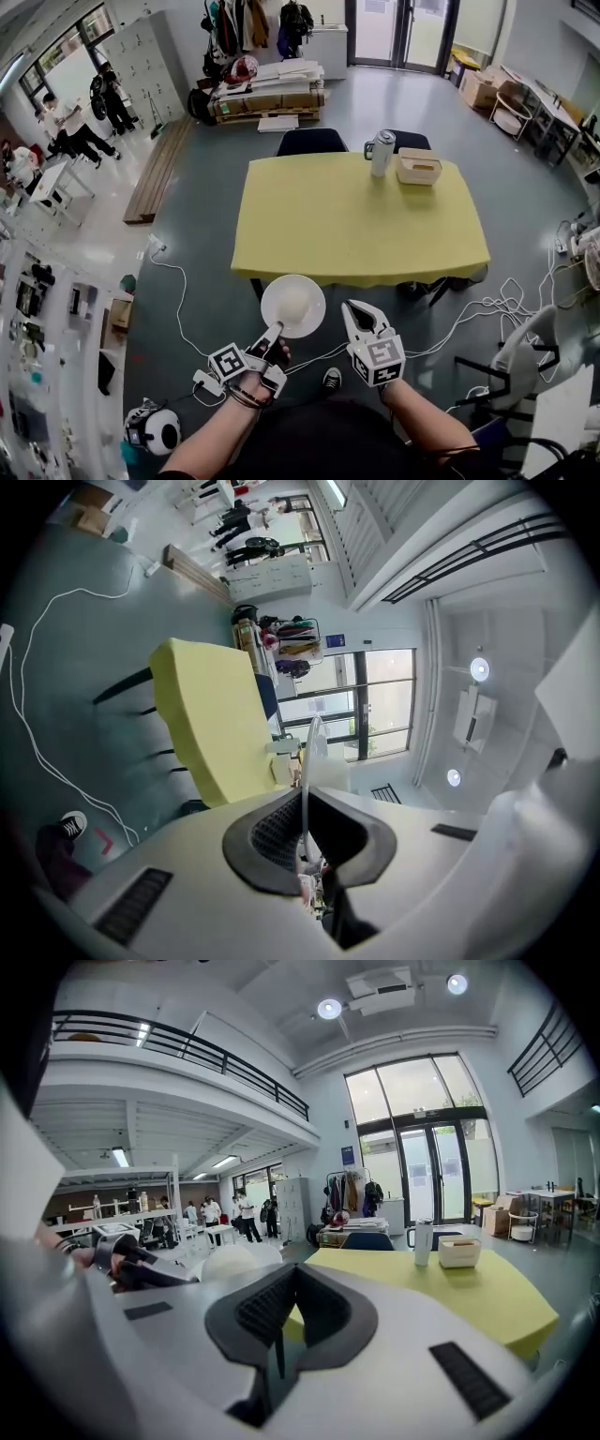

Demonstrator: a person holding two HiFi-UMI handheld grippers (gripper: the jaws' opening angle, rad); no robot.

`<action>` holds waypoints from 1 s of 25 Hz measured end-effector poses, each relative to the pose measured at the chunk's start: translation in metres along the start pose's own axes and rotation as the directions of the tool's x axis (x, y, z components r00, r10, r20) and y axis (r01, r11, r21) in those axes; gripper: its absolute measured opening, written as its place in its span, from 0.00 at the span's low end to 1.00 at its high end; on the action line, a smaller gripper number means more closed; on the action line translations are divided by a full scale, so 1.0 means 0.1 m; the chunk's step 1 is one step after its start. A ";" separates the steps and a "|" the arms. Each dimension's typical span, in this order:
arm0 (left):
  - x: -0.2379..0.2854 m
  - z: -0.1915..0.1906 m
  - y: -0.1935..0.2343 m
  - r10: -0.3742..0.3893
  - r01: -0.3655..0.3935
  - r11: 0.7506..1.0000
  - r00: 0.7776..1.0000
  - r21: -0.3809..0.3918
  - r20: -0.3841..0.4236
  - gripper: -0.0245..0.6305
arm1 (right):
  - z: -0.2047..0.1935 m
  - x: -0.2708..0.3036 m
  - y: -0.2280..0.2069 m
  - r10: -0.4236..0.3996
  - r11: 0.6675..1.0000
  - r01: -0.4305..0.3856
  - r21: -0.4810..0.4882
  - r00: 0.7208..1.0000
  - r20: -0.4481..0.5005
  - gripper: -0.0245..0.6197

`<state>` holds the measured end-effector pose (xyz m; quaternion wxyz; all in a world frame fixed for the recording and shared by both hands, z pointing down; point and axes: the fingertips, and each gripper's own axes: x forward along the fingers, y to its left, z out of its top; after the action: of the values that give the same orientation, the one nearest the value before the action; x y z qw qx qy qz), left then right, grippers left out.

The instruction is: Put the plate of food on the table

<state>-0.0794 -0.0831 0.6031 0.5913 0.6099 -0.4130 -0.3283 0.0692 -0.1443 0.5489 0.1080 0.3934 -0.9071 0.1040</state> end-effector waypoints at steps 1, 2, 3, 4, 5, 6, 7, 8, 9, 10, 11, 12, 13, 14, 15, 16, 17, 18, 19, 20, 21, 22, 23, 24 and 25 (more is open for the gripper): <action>0.07 0.02 0.00 0.005 -0.005 1.000 1.000 0.002 0.009 0.06 | 0.02 0.05 -0.06 0.008 1.000 -0.008 -0.003 1.000 -0.001 0.05; 0.14 0.05 0.00 0.014 -0.014 1.000 1.000 0.006 0.018 0.06 | 0.04 0.10 -0.13 0.015 1.000 -0.015 -0.007 1.000 -0.002 0.05; 0.20 0.08 0.00 0.024 -0.024 1.000 0.999 0.011 0.027 0.06 | 0.07 0.16 -0.19 0.020 1.000 -0.020 -0.008 1.000 -0.003 0.05; 0.26 0.10 0.00 0.030 -0.030 0.999 0.999 0.010 0.034 0.06 | 0.09 0.19 -0.24 0.023 1.000 -0.023 -0.007 1.000 -0.006 0.05; 0.31 0.09 -0.02 0.031 -0.031 1.000 0.999 0.003 0.039 0.06 | 0.10 0.22 -0.29 0.027 1.000 -0.027 -0.002 1.000 -0.008 0.05; 0.35 0.09 -0.03 0.036 -0.036 0.999 0.999 -0.001 0.040 0.06 | 0.11 0.24 -0.33 0.030 1.000 -0.030 0.005 1.000 -0.009 0.05; 0.39 0.09 -0.02 0.047 -0.047 0.999 0.998 0.001 0.039 0.06 | 0.12 0.27 -0.37 0.034 0.999 -0.034 0.011 0.999 -0.009 0.05; 0.42 0.12 -0.01 0.058 -0.058 0.998 0.998 0.006 0.039 0.06 | 0.13 0.32 -0.40 0.038 0.999 -0.038 0.016 0.999 -0.009 0.05; 0.47 0.16 0.00 0.068 -0.068 0.998 0.997 0.012 0.038 0.06 | 0.15 0.38 -0.43 0.043 0.999 -0.043 0.019 0.999 -0.011 0.05; 0.52 0.22 0.01 0.073 -0.073 0.997 0.997 0.017 0.039 0.06 | 0.17 0.45 -0.46 0.048 0.999 -0.047 0.022 0.999 -0.013 0.05; 0.57 0.28 0.00 0.071 -0.071 0.997 0.997 0.016 0.039 0.06 | 0.19 0.53 -0.48 0.050 0.998 -0.050 0.024 0.999 -0.015 0.05; 0.63 0.34 0.01 0.070 -0.070 0.997 0.997 0.017 0.037 0.06 | 0.22 0.59 -0.51 0.051 0.998 -0.051 0.025 0.999 -0.015 0.05; 0.69 0.41 0.03 0.076 -0.076 0.997 0.997 0.020 0.034 0.06 | 0.25 0.65 -0.55 0.050 0.998 -0.050 0.026 0.999 -0.013 0.05; 0.76 0.47 0.05 0.080 -0.081 0.997 0.996 0.021 0.029 0.06 | 0.28 0.71 -0.59 0.048 0.999 -0.047 0.027 0.999 -0.010 0.05; 0.84 0.52 0.05 0.073 -0.073 0.997 0.997 0.014 0.023 0.06 | 0.30 0.77 -0.63 0.043 0.999 -0.042 0.029 0.999 -0.007 0.05; 0.93 0.58 0.03 0.057 -0.058 0.998 0.998 0.005 0.018 0.06 | 0.32 0.83 -0.69 0.035 0.999 -0.035 0.033 0.999 -0.005 0.05; 1.02 0.64 0.03 0.048 -0.048 0.999 0.999 0.002 0.012 0.06 | 0.34 0.90 -0.76 0.026 0.999 -0.026 0.038 1.000 -0.005 0.05; 1.09 0.71 0.06 0.054 -0.054 0.998 0.999 0.009 0.005 0.06 | 0.37 0.97 -0.83 0.015 0.999 -0.014 0.043 1.000 -0.005 0.06; 1.17 0.80 0.10 0.068 -0.068 0.998 0.998 0.020 -0.003 0.06 | 0.40 1.06 -0.90 0.003 0.999 -0.003 0.048 1.000 -0.005 0.05; 1.26 0.89 0.12 0.072 -0.072 0.997 0.997 0.027 -0.010 0.06 | 0.43 1.16 -0.96 -0.008 0.999 0.008 0.051 1.000 -0.004 0.06; 1.35 0.98 0.10 0.062 -0.061 0.998 0.998 0.023 -0.018 0.06 | 0.47 1.25 -1.01 -0.017 0.998 0.017 0.053 1.000 -0.002 0.05; 1.45 1.06 0.07 0.045 -0.045 0.999 0.999 0.013 -0.026 0.06 | 0.52 1.35 -1.05 -0.024 0.998 0.024 0.054 1.000 0.001 0.05; 1.54 1.14 0.06 0.038 -0.038 0.999 0.999 0.009 -0.033 0.06 | 0.55 1.45 -1.07 -0.031 0.998 0.030 0.053 1.000 0.003 0.05; 1.60 1.23 0.08 0.045 -0.044 0.999 0.998 0.015 -0.041 0.06 | 0.59 1.54 -1.09 -0.036 0.998 0.036 0.051 0.999 0.004 0.05; 1.67 1.33 0.11 0.054 -0.053 0.998 0.997 0.026 -0.049 0.06 | 0.62 1.64 -1.10 -0.042 0.998 0.042 0.050 0.999 0.003 0.05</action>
<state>-0.1247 -0.2910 0.6171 0.6023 0.6138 -0.4184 -0.2923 0.0338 -0.3484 0.5471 0.0983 0.4152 -0.8959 0.1237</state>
